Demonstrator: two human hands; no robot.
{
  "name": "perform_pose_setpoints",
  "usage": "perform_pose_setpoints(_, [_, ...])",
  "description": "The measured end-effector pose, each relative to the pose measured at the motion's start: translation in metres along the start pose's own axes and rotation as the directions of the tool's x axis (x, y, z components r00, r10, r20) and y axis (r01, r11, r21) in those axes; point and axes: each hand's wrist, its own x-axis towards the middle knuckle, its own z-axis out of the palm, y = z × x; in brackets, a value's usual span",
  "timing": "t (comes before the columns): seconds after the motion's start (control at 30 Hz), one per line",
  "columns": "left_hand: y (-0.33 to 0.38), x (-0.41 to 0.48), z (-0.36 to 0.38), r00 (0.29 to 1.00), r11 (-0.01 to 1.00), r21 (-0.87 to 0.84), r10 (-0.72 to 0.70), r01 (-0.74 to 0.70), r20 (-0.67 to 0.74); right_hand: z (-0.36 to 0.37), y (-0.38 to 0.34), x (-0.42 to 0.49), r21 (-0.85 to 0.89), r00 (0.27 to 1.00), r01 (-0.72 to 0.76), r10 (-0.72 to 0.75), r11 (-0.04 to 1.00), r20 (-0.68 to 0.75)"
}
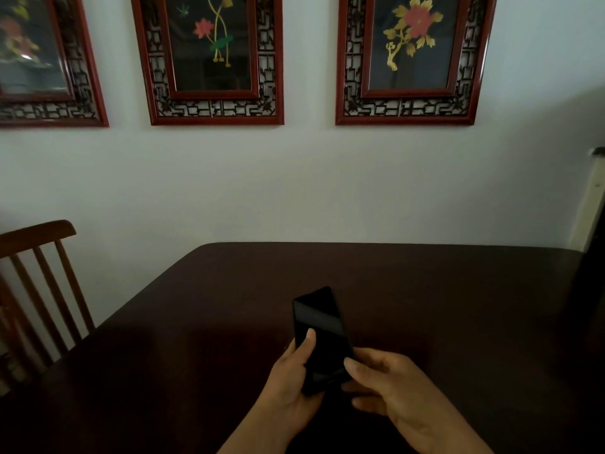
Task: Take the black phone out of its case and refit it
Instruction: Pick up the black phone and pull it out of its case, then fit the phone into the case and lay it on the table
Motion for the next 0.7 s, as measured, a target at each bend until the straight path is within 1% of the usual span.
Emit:
perform_pose_setpoints(0.03, [0.000, 0.000, 0.001, 1.000, 1.000, 0.013, 0.006, -0.006, 0.000, 0.001, 0.001, 0.001, 0.043, 1.000, -0.012, 0.012, 0.999, 0.000])
perform_pose_setpoints(0.1, [0.000, -0.001, 0.002, 1.000, 0.998, 0.065, 0.012, -0.012, -0.002, 0.004, 0.001, 0.001, 0.076, 1.000, -0.010, 0.012, 0.997, -0.024])
perform_pose_setpoints(0.2, [0.001, -0.002, 0.002, 1.000, 0.987, 0.163, -0.008, 0.008, -0.003, 0.004, 0.002, 0.003, 0.039, 0.994, 0.007, -0.002, 0.999, -0.110])
perform_pose_setpoints(0.37, [0.002, -0.009, 0.002, 0.991, 0.961, 0.263, -0.106, 0.082, 0.080, -0.002, 0.003, 0.009, 0.027, 0.978, -0.011, 0.016, 1.000, -0.208])
perform_pose_setpoints(0.5, [0.004, -0.010, 0.003, 0.989, 0.949, 0.293, -0.137, 0.116, 0.054, -0.004, 0.008, 0.015, 0.029, 0.968, -0.035, 0.041, 0.999, -0.246])
perform_pose_setpoints(0.7, [0.003, -0.008, 0.005, 0.989, 0.934, 0.328, -0.145, 0.139, -0.006, -0.003, 0.010, 0.016, -0.015, 0.959, -0.034, 0.029, 0.999, -0.281])
